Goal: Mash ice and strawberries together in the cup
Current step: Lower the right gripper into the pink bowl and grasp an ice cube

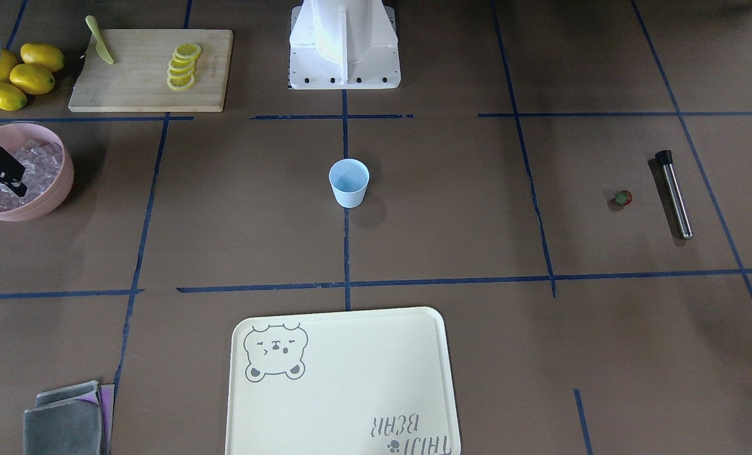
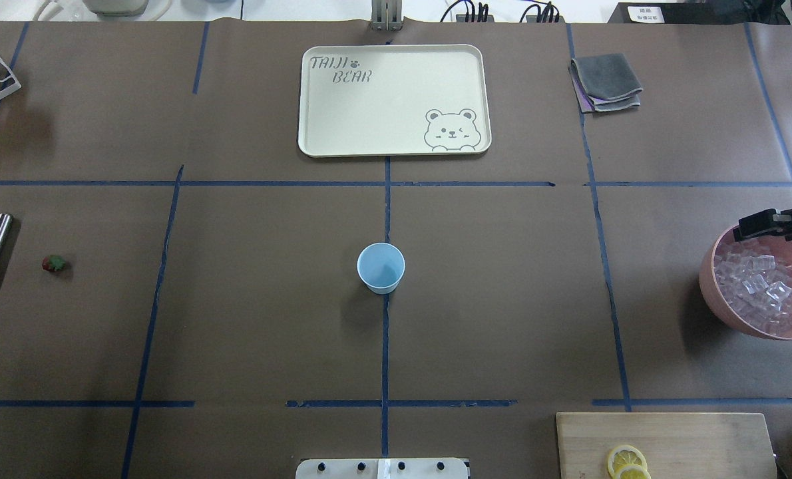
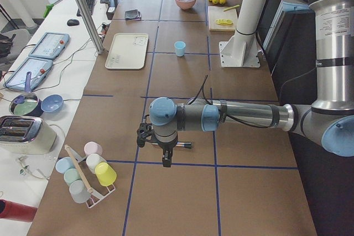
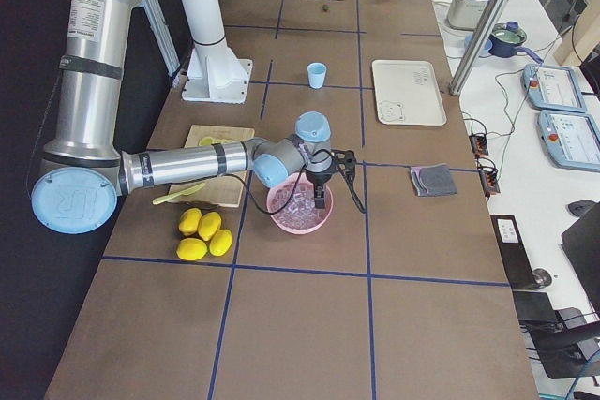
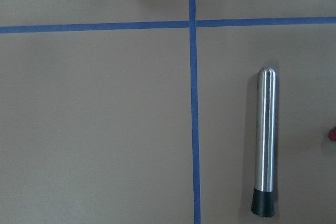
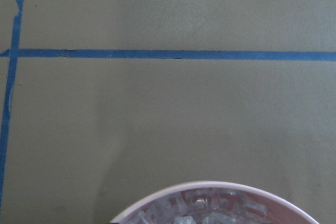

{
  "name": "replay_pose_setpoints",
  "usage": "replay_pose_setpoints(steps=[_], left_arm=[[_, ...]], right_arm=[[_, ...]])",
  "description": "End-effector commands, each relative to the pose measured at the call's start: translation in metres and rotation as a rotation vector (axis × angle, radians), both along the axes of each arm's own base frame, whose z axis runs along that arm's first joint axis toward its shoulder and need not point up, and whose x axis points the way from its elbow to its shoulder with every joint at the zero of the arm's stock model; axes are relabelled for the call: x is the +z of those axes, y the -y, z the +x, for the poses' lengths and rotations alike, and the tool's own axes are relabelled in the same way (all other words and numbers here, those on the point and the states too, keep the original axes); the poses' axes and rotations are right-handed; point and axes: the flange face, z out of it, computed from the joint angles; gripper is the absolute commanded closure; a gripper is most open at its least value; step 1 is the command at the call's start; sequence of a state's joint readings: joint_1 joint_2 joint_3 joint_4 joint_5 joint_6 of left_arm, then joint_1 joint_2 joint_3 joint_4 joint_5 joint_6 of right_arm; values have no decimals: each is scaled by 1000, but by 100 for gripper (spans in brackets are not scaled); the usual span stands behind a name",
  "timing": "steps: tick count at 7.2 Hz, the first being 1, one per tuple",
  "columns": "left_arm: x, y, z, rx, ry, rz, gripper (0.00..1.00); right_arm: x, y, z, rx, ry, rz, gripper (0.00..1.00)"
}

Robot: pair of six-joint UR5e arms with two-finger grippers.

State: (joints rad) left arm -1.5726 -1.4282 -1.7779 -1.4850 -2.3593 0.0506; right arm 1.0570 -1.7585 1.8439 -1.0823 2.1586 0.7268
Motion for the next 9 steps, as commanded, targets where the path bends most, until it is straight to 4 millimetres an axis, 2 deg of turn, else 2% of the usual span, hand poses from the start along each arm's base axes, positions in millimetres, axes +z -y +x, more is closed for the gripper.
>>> replay_pose_setpoints(steps=[1,4,6,7,8,9], left_arm=[[1,0,2,5,0,-2,0],[2,1,5,13,0,-5,0],[4,1,6,14,0,-6,0],[4,0,6,14,0,-8,0],[4,1,6,14,0,-6,0],[4,0,5,13,0,-8,0]], right_arm=[[15,-21,1,-28,-8,-4,12],[21,-31,-1,-69,-42,28,20],[20,-30,-4,-77,-40,33,32],[18,-30,-5,-80,-38,38,45],[17,-29,-6,-81,-35,40,69],[17,-29,-5,-80,-34,39,85]])
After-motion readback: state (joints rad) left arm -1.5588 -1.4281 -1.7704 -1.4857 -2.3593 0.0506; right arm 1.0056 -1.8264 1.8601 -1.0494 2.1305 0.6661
